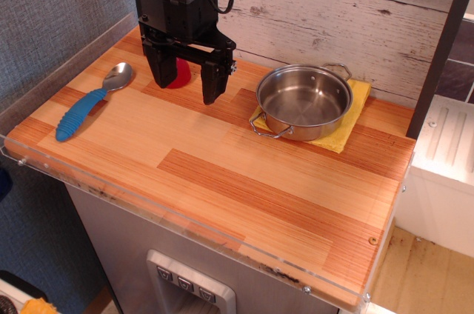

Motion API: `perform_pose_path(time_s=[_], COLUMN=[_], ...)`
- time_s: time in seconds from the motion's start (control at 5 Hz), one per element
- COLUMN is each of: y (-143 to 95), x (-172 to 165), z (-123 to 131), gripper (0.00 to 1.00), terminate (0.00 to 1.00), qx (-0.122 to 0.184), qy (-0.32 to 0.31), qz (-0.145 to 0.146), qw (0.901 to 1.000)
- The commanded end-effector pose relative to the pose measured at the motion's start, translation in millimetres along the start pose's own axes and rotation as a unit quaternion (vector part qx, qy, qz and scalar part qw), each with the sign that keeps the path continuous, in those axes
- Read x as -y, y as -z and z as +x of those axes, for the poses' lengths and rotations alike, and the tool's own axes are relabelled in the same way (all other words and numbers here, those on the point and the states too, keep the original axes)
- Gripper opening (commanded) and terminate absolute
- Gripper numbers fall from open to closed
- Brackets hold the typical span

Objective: Move the blue spoon to the bottom right corner of the table.

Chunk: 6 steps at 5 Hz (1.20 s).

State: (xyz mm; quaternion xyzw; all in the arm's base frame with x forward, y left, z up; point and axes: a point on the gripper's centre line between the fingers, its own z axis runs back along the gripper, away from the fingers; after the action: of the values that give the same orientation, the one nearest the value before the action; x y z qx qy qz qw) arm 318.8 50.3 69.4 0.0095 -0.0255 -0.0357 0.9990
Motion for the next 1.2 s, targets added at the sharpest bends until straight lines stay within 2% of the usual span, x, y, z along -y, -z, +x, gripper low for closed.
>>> perform_pose_path(time_s=[0.0,0.2,0.4,0.6,0.8,1.0], y=[0,-3,3,16,23,32], x=[0,-30,-72,-102,-117,-120], z=[0,-17,-39,-55,-64,-60], gripper=[1.00,1.00,1.00,1.00,1.00,1.00], terminate=[0.00,0.00,0.00,0.00,0.00,0.00], qx=[0.000,0.010,0.041,0.053,0.059,0.049], qy=[0.000,-0.007,-0.032,-0.045,-0.050,-0.050], qz=[0.000,0.008,0.024,0.033,0.040,0.043], qw=[1.0000,0.9999,0.9984,0.9970,0.9962,0.9966])
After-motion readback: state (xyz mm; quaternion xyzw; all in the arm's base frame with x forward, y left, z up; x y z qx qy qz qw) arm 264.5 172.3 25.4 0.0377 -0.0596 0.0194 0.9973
